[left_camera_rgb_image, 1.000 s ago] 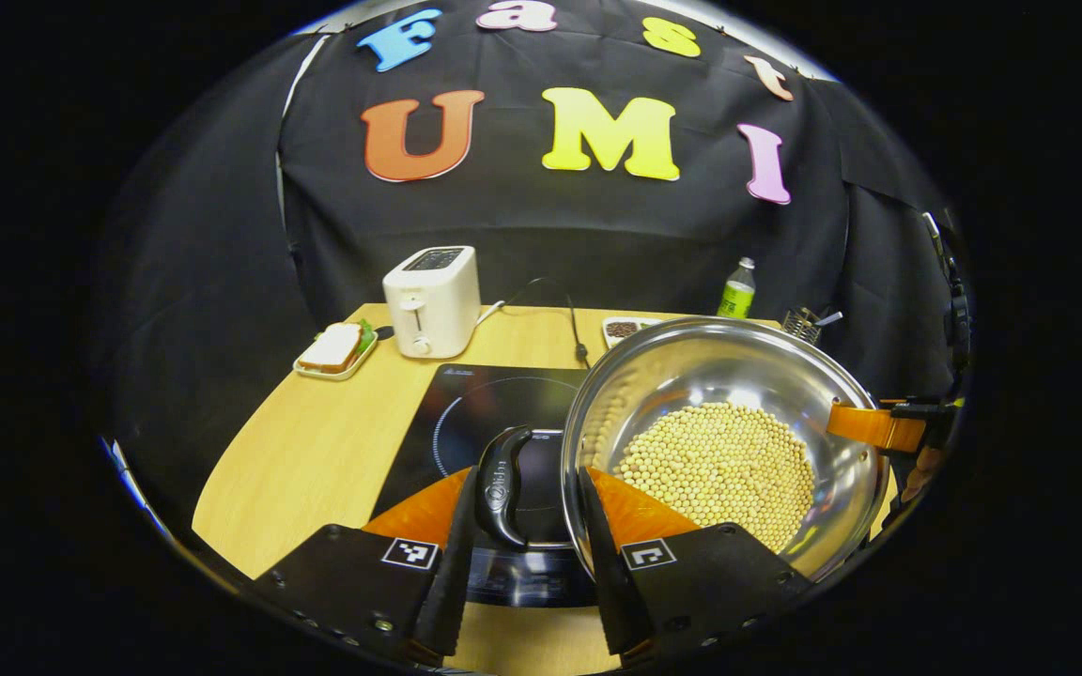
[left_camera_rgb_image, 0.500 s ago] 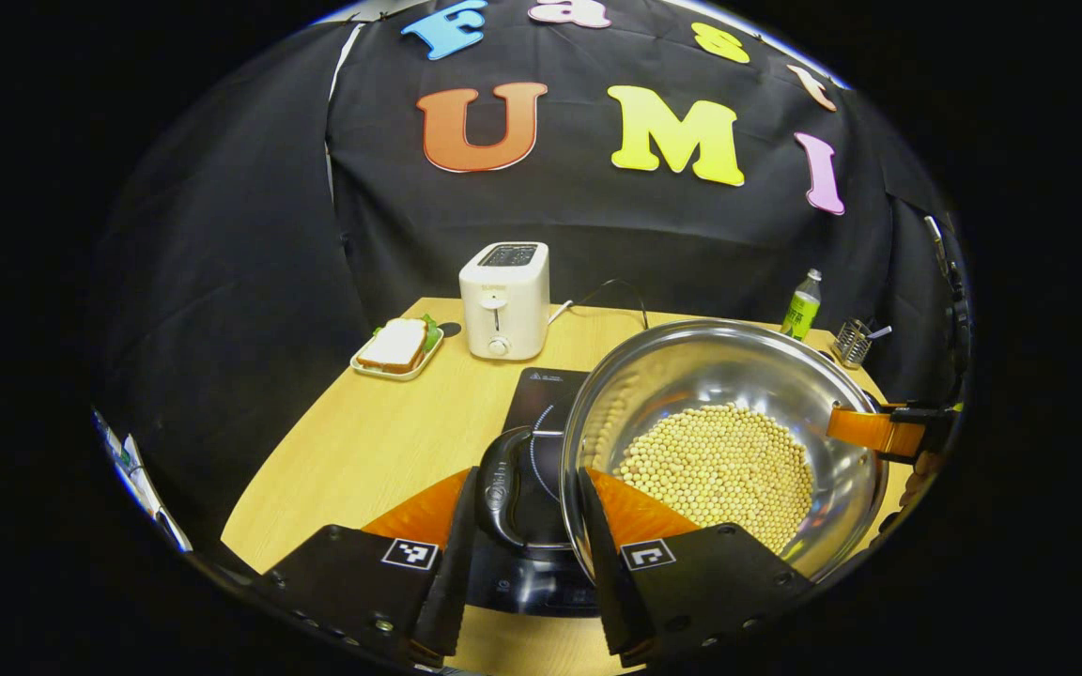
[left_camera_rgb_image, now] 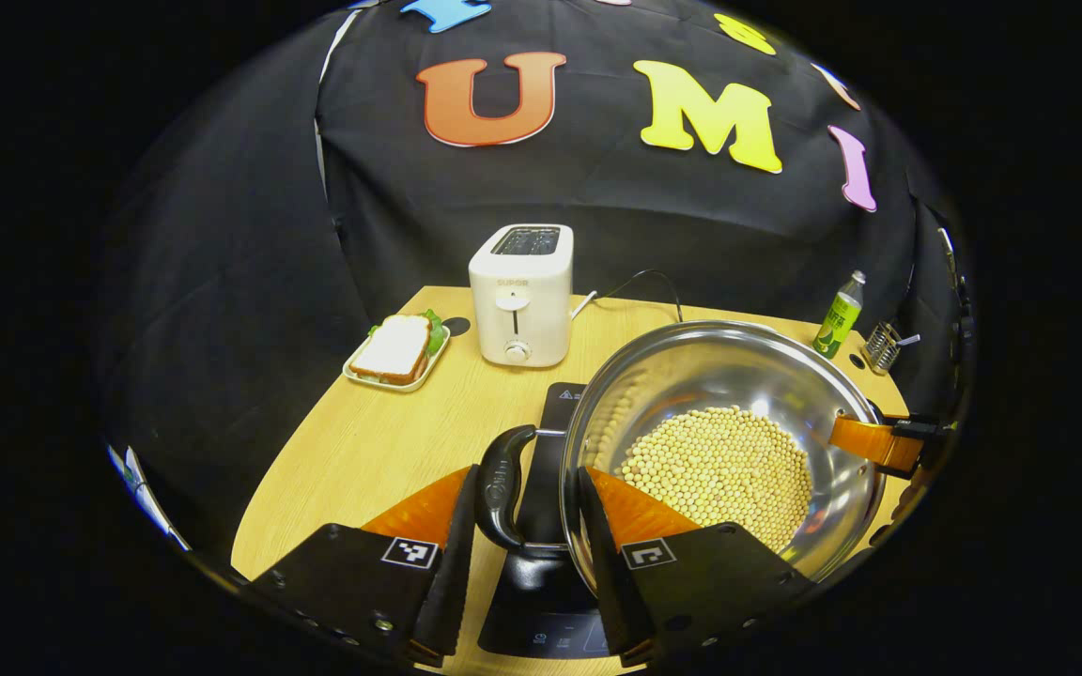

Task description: First push the handle of the pot to place it horizontally, then grasp the pot with both hands and set it on the induction cooktop.

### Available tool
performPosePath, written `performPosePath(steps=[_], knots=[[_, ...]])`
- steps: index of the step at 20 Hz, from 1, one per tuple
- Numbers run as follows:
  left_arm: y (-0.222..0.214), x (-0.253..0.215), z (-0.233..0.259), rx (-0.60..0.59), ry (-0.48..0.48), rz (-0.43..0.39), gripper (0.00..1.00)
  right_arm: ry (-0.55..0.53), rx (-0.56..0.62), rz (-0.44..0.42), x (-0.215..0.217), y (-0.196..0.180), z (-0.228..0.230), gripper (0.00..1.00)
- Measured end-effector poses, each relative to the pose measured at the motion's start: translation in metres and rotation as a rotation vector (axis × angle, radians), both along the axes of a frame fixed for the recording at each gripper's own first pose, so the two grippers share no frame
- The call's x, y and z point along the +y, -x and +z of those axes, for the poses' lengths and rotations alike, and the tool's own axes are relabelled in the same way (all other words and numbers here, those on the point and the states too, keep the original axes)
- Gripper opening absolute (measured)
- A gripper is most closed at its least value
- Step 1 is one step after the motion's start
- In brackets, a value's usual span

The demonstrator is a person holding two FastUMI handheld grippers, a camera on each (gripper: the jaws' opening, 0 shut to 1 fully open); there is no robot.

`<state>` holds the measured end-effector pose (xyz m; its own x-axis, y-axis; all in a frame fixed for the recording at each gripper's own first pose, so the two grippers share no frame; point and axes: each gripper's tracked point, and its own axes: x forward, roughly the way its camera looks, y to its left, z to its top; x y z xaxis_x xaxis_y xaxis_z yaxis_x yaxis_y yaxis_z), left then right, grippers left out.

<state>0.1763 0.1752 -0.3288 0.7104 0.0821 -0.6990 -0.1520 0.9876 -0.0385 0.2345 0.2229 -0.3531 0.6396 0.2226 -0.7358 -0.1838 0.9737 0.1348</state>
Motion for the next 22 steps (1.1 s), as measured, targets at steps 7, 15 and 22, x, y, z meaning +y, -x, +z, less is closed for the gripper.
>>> performPosePath(steps=[7, 15, 22], knots=[[-0.030, 0.016, -0.030, 0.018, -0.002, -0.007, 0.56, 0.063, -0.018, -0.018, 0.016, -0.021, -0.020, 0.64], [-0.037, 0.020, -0.033, 0.011, -0.014, 0.002, 0.56, 0.055, -0.010, -0.039, 0.019, -0.020, -0.025, 0.65], [-0.036, 0.019, -0.032, -0.024, 0.000, 0.018, 0.57, 0.046, -0.012, -0.046, 0.019, -0.021, -0.023, 0.66]])
